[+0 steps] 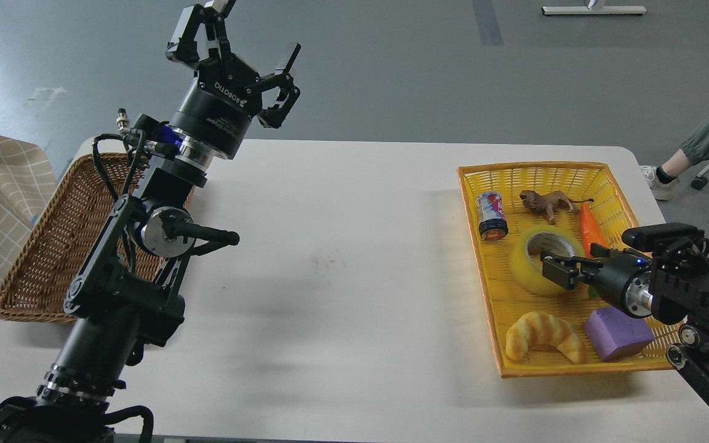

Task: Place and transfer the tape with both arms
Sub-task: 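Close the right gripper on the clear yellow tape roll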

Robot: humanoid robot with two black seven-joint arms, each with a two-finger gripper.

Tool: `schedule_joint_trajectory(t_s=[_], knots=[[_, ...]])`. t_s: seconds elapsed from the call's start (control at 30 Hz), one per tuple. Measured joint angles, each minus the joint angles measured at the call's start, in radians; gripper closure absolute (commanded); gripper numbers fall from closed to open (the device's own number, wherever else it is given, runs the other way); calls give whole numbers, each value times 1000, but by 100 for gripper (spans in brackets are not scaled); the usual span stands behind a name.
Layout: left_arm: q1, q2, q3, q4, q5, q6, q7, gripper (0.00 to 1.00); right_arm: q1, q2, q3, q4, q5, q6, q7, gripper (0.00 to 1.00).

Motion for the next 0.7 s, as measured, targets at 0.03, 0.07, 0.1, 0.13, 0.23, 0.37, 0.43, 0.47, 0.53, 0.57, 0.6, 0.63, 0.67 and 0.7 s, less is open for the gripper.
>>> schedule_joint_trajectory(t_s=[0.03,0.07,0.1,0.13,0.23,0.37,0.43,0.47,0.53,0.57,0.6,0.63,0.67,0.7], knots=[[0,0,0,1,0,0,0,2,0,2,0,-2,-1,-4,0,4],[0,1,0,2,0,0,0,2,0,4,0,-4,-1,-6,0,5],[0,1,0,2,0,0,0,2,0,6,0,-7,-1,-8,0,6],[0,1,0,2,0,0,0,2,0,9,0,-9,-1,-11,0,7],[0,2,0,2,0,-1,0,2,-1,14,0,-12,-1,-19,0,9],[0,3,0,4,0,-1,0,2,-12,16,0,-17,-1,-38,0,13],[0,3,0,4,0,-1,0,2,-16,16,0,-26,-1,-42,0,13],[0,4,0,4,0,-1,0,2,-16,16,0,-31,-1,-43,0,13],[1,7,0,4,0,0,0,2,-17,16,2,-41,-1,-43,-1,13],[1,7,0,5,0,0,0,2,-17,16,3,-46,-1,-43,-1,15],[2,8,0,5,0,0,0,2,-17,16,4,-52,-1,-43,-1,18],[2,9,0,5,0,0,0,2,-17,16,4,-57,-1,-43,-1,26],[2,10,0,5,0,0,0,2,-17,16,4,-61,-1,-43,-1,29],[3,12,0,6,0,0,0,2,-17,17,5,-63,-1,-44,-1,32]])
